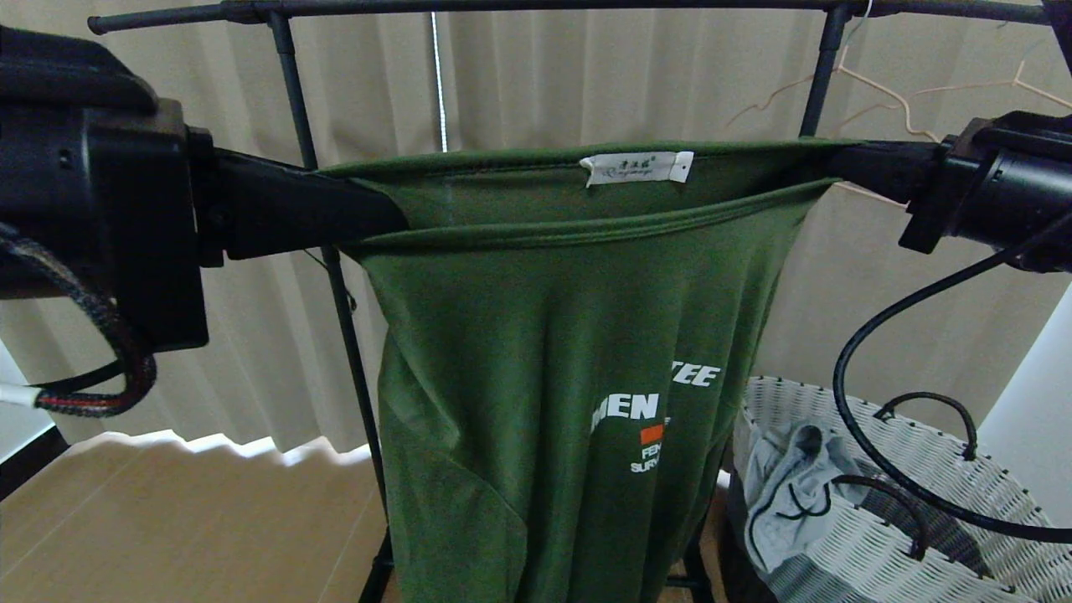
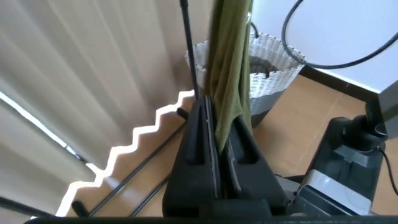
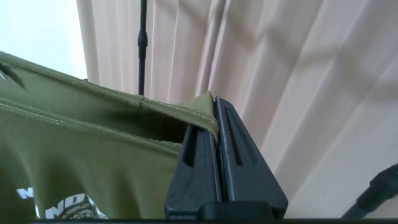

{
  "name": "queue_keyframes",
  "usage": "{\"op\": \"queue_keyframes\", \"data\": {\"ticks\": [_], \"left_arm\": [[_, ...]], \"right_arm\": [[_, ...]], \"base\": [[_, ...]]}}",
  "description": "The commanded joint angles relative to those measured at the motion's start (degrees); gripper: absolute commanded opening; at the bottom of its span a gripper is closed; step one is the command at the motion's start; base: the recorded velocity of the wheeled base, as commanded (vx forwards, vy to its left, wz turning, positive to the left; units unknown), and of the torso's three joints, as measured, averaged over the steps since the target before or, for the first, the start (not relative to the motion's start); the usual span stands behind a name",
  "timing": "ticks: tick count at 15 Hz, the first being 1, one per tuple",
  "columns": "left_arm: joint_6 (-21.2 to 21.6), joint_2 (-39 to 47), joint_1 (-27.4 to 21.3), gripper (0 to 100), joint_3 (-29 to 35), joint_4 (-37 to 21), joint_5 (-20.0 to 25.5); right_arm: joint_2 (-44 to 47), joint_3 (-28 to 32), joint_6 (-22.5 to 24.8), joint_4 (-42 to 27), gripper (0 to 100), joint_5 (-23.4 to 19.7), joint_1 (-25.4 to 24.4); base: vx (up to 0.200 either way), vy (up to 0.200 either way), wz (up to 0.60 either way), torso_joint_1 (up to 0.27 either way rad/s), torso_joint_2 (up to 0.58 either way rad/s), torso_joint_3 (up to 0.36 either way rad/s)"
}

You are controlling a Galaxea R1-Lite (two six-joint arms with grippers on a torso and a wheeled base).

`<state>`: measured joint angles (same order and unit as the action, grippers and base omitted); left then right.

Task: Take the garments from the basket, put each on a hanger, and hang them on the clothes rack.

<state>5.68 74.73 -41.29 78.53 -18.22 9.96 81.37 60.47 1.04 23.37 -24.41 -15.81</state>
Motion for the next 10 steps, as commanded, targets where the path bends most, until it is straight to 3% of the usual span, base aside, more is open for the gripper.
{"op": "queue_keyframes", "data": {"ticks": [1, 4, 6, 7, 8, 10], "left_arm": [[0.03, -0.28, -0.37, 0, -0.05, 0.12, -0.03], [-0.06, 4.20, 4.02, 0, 0.57, 2.93, -4.16], [-0.06, 8.50, 7.10, 0, 0.75, 8.47, -8.20], [-0.06, 8.68, 7.19, 0, 0.75, 8.73, -8.38], [-0.41, 12.11, 8.42, 0, 1.71, 13.57, -11.10], [-0.85, 13.51, 8.42, 0, 2.06, 14.09, -13.21]], "right_arm": [[0.28, -0.08, 0.02, -0.17, 0, 0.06, -0.01], [-3.68, -0.26, 0.28, -3.24, 0, 0.50, 2.01], [-6.23, 0.09, 0.28, -5.88, 0, 0.50, 3.15], [-6.31, 0.09, 0.28, -5.97, 0, 0.50, 3.15], [-8.42, -0.44, 0.28, -7.37, 0, 0.50, 3.15], [-9.57, -1.84, 0.28, -9.48, 0, 0.50, 3.15]], "base": [[0.000, 0.000, 0.00, 0.000, 0.00, 0.000], [0.000, 0.000, 0.00, 0.000, 0.00, 0.000], [0.000, 0.000, 0.00, 0.000, 0.00, 0.000], [0.000, 0.000, 0.00, 0.000, 0.00, 0.000], [0.000, 0.000, 0.00, 0.000, 0.00, 0.000], [0.000, 0.000, 0.00, 0.000, 0.00, 0.000]]}}
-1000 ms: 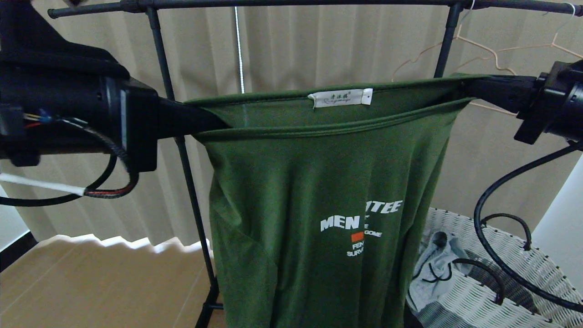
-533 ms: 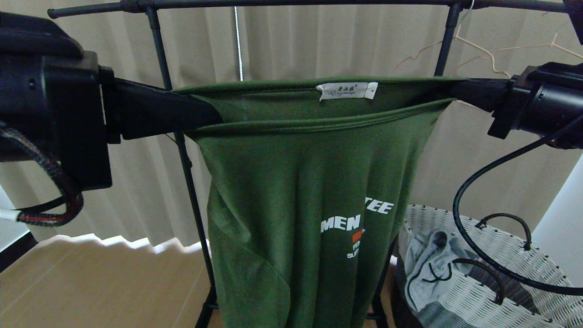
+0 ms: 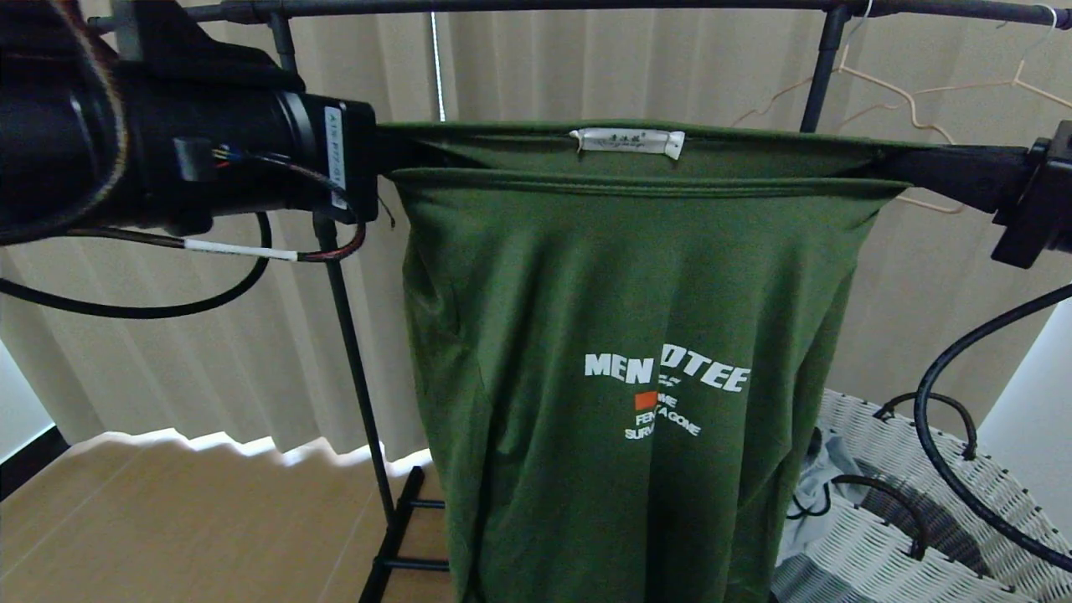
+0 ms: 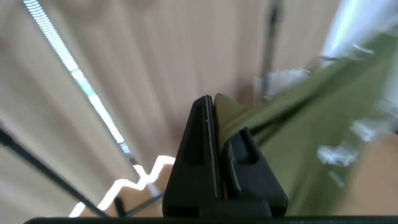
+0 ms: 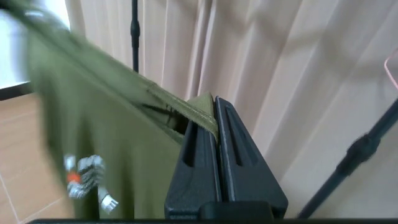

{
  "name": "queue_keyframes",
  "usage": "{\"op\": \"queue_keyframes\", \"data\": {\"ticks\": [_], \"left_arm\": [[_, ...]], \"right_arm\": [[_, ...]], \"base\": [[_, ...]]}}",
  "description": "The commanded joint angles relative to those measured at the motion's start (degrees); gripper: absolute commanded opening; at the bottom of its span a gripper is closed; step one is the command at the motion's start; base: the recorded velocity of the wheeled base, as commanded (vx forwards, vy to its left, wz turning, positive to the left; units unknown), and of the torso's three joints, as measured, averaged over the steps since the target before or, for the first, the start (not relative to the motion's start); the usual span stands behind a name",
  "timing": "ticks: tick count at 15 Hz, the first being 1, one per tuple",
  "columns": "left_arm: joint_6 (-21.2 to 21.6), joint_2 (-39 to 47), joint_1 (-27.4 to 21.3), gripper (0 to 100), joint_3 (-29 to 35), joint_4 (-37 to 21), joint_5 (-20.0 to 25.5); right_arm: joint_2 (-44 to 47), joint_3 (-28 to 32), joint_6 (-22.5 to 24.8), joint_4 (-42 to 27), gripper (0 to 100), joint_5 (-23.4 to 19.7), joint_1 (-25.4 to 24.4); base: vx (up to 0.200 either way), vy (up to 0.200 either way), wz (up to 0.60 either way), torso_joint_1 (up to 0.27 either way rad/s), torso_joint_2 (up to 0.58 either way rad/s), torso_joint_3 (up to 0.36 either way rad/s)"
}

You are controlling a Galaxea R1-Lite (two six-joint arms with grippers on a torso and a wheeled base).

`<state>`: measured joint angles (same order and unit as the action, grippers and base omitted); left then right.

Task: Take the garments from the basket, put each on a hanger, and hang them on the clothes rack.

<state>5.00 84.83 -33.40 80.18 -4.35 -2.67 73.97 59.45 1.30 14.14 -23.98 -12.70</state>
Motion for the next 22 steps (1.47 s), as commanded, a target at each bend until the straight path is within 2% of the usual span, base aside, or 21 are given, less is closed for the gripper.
{"op": "queue_keyframes", "data": {"ticks": [1, 6, 8, 10, 11, 16, 19, 20, 22], "left_arm": [[-0.16, 3.32, 0.36, 0, 0.15, 0.22, -0.58], [-0.08, 2.35, 0.53, 0, 2.97, -0.39, -0.58], [-0.16, 2.53, 0.53, 0, -0.20, 0.22, -0.49], [-1.04, 2.70, 0.44, 0, -0.37, 0.22, -0.49], [-3.06, 2.53, 0.27, 0, -0.20, 0.22, -0.41], [-3.06, 2.18, 0.44, 0, -2.13, 0.40, -0.58], [-3.15, 1.30, 0.44, 0, -3.98, 2.51, -0.58], [-3.15, 1.30, 0.44, 0, -4.06, 2.77, -0.58], [-3.15, 1.21, 0.53, 0, -4.86, 2.77, -0.67]], "right_arm": [[-2.08, -1.27, 0.01, -0.08, 0, 0.07, 0.05], [-0.41, 0.14, 0.01, 0.27, 0, 0.16, 0.05], [-0.32, -1.27, 0.01, 0.36, 0, 0.16, 0.05], [-0.41, -1.36, 0.01, 0.27, 0, 0.16, 0.05], [-0.41, -0.65, 0.10, 0.27, 0, 0.16, -0.04], [-0.76, -1.36, 0.19, -0.34, 0, 0.16, -0.04], [-0.85, -1.36, 0.37, -1.31, 0, 0.16, -0.04], [-0.94, -1.36, 0.63, -1.92, 100, 0.16, -0.04], [-1.20, -1.80, 1.07, -2.54, 100, 0.16, -0.04]], "base": [[0.000, 0.000, 0.00, 0.000, 0.00, 0.000], [0.000, 0.000, 0.00, 0.000, 0.00, 0.000], [0.000, 0.000, 0.00, 0.000, 0.00, 0.000], [0.000, 0.000, 0.00, 0.000, 0.00, 0.000], [0.000, 0.000, 0.00, 0.000, 0.00, 0.000], [0.000, 0.000, 0.00, 0.000, 0.00, 0.000], [0.000, 0.000, 0.00, 0.000, 0.00, 0.000], [0.000, 0.000, 0.00, 0.000, 0.00, 0.000], [0.000, 0.000, 0.00, 0.000, 0.00, 0.000]]}}
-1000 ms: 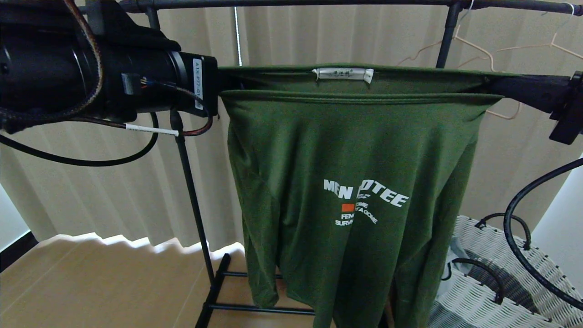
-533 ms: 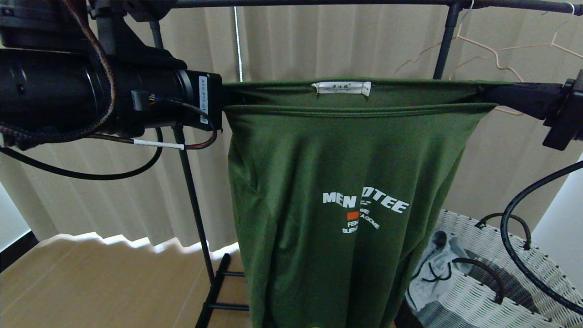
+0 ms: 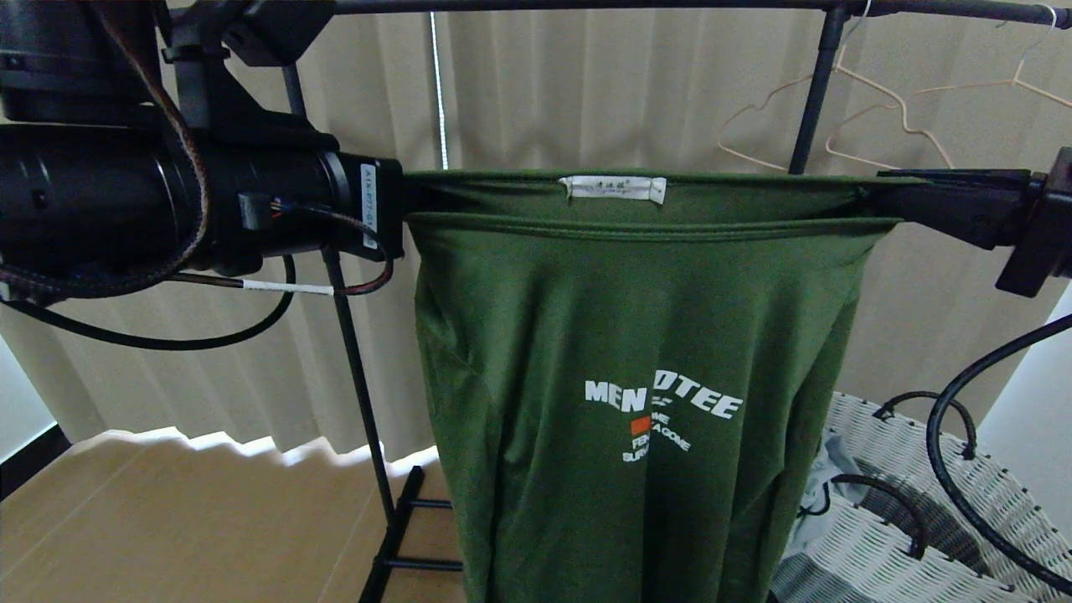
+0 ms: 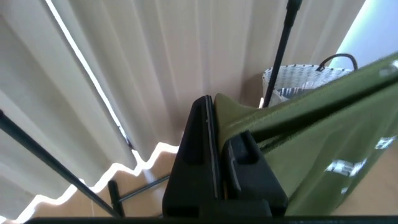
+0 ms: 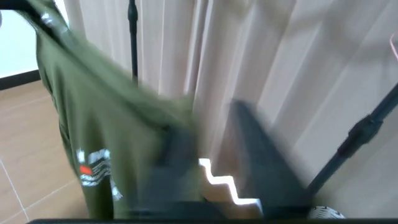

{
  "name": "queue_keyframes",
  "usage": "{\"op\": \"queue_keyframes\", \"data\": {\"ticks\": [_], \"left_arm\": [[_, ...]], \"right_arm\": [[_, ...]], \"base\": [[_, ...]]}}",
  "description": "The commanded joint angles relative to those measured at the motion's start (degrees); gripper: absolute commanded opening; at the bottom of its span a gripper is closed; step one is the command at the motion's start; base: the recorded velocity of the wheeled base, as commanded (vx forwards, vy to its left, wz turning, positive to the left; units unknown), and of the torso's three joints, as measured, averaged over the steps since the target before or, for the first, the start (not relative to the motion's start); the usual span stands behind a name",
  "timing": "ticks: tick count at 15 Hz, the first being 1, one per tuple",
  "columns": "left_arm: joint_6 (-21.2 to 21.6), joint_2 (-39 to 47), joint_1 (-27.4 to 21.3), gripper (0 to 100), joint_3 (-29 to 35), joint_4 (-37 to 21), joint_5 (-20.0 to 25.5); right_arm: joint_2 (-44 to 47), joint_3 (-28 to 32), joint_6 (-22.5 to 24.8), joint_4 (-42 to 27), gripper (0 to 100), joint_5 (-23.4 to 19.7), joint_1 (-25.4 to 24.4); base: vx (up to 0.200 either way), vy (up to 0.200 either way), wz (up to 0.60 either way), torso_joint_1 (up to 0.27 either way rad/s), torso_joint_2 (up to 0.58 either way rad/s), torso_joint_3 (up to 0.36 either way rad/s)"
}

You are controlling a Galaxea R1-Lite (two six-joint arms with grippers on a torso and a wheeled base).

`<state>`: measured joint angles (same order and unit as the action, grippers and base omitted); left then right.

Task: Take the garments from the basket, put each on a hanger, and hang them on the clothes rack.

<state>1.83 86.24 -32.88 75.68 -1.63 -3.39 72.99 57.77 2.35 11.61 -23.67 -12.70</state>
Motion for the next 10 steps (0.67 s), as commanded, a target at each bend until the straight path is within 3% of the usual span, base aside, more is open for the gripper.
{"op": "queue_keyframes", "data": {"ticks": [1, 3, 7, 10], "left_arm": [[0.02, -0.81, 0.18, 0, -2.47, 0.14, -0.04], [0.02, -2.48, 1.24, 0, -6.33, 1.55, 0.05], [0.28, -0.81, 1.68, 0, -5.72, 6.64, -0.13], [2.48, 0.95, 6.69, 0, -6.16, 6.73, -2.32]], "right_arm": [[-0.91, -1.43, 0.37, 0.08, 100, -0.14, -0.04], [-2.94, -4.51, 1.51, 0.70, 100, -0.32, -0.22], [-4.08, -4.33, 1.43, 0.79, 100, -0.67, -3.82], [-6.98, -6.71, 1.43, 0.70, 100, -0.76, -6.63]], "base": [[0.000, 0.000, 0.00, 0.000, 0.00, 0.000], [0.000, 0.000, 0.00, 0.000, 0.00, 0.000], [0.000, 0.000, 0.00, 0.000, 0.00, 0.000], [0.000, 0.000, 0.00, 0.000, 0.00, 0.000]]}}
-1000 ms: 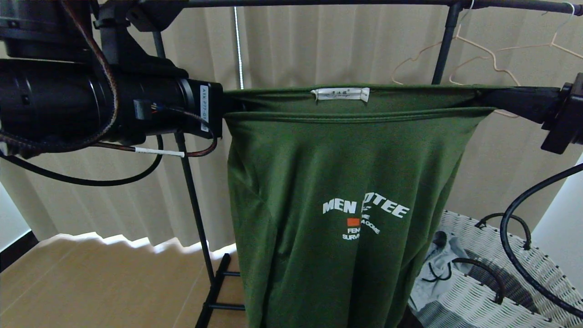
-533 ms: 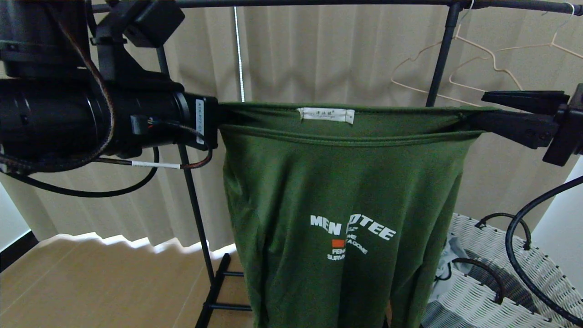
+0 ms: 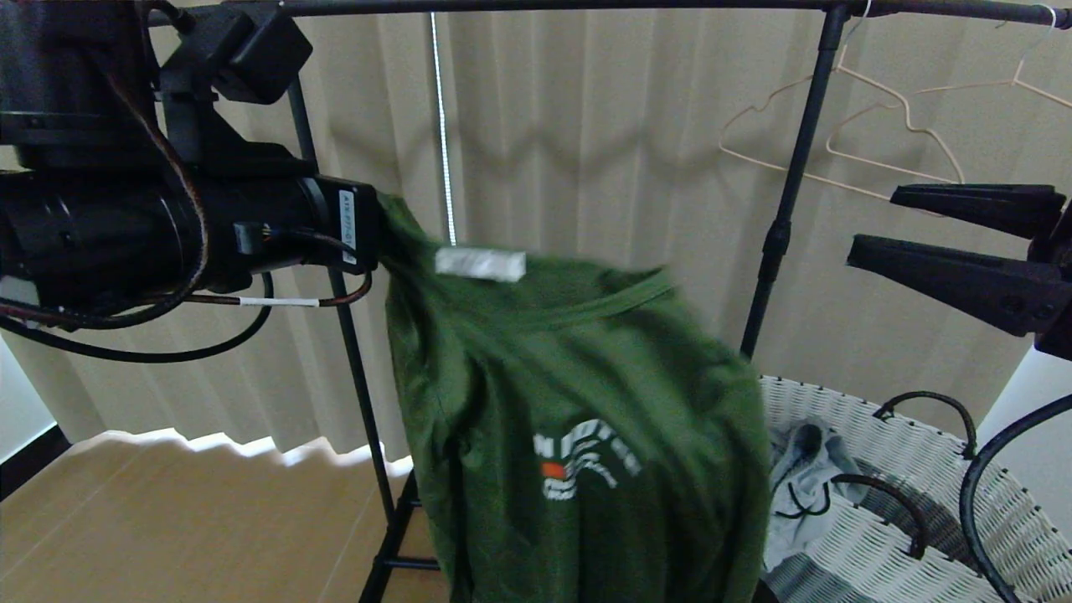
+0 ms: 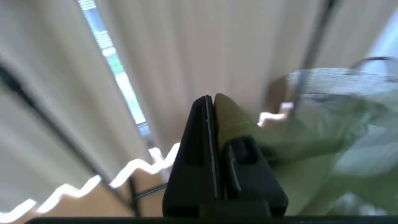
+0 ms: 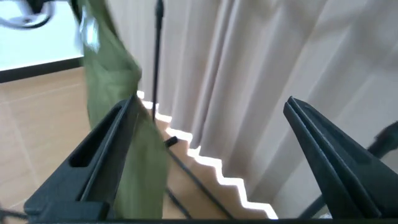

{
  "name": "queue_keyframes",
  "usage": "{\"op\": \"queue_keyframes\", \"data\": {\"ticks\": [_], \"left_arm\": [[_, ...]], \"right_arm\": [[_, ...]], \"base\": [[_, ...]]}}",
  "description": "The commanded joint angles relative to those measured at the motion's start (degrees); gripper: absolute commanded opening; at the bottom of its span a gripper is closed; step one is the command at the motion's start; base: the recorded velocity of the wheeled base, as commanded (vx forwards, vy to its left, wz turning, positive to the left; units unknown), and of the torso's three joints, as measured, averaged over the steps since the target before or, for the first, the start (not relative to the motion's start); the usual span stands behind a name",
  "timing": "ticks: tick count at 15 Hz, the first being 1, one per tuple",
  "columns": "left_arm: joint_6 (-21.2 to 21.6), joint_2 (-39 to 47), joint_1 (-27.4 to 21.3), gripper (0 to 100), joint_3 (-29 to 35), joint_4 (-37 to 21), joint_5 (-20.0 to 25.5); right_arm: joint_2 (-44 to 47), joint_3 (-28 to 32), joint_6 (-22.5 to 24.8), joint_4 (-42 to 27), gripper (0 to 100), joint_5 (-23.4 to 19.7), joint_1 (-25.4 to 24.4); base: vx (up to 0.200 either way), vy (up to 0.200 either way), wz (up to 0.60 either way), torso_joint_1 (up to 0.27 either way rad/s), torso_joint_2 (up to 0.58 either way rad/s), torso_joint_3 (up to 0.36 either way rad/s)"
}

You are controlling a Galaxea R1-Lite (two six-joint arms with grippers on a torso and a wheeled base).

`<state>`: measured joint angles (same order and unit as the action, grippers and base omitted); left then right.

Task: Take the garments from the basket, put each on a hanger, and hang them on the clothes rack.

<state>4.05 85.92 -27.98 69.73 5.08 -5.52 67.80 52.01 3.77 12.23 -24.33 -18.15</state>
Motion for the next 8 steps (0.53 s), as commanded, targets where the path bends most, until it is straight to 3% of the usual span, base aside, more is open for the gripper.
{"op": "queue_keyframes", "data": {"ticks": [1, 6, 7, 8], "left_arm": [[0.26, 1.27, 2.75, 0, -0.21, 0.01, -0.19], [0.52, 1.00, 3.10, 0, -0.56, 0.01, -0.19], [0.61, 0.74, 3.19, 0, -1.26, -0.07, -0.28], [0.61, -1.37, 4.33, 0, -3.02, -0.25, -0.28]], "right_arm": [[-1.80, -0.94, -0.08, 0.08, 100, -0.19, -1.45], [-1.71, -1.47, 0.10, -0.10, 100, -0.63, -1.36], [-1.89, -2.17, 0.45, -0.27, 100, -0.36, -0.57], [-2.59, -3.31, 2.21, -0.98, 100, 1.92, 3.74]], "base": [[0.000, 0.000, 0.00, 0.000, 0.00, 0.000], [0.000, 0.000, 0.00, 0.000, 0.00, 0.000], [0.000, 0.000, 0.00, 0.000, 0.00, 0.000], [0.000, 0.000, 0.00, 0.000, 0.00, 0.000]]}}
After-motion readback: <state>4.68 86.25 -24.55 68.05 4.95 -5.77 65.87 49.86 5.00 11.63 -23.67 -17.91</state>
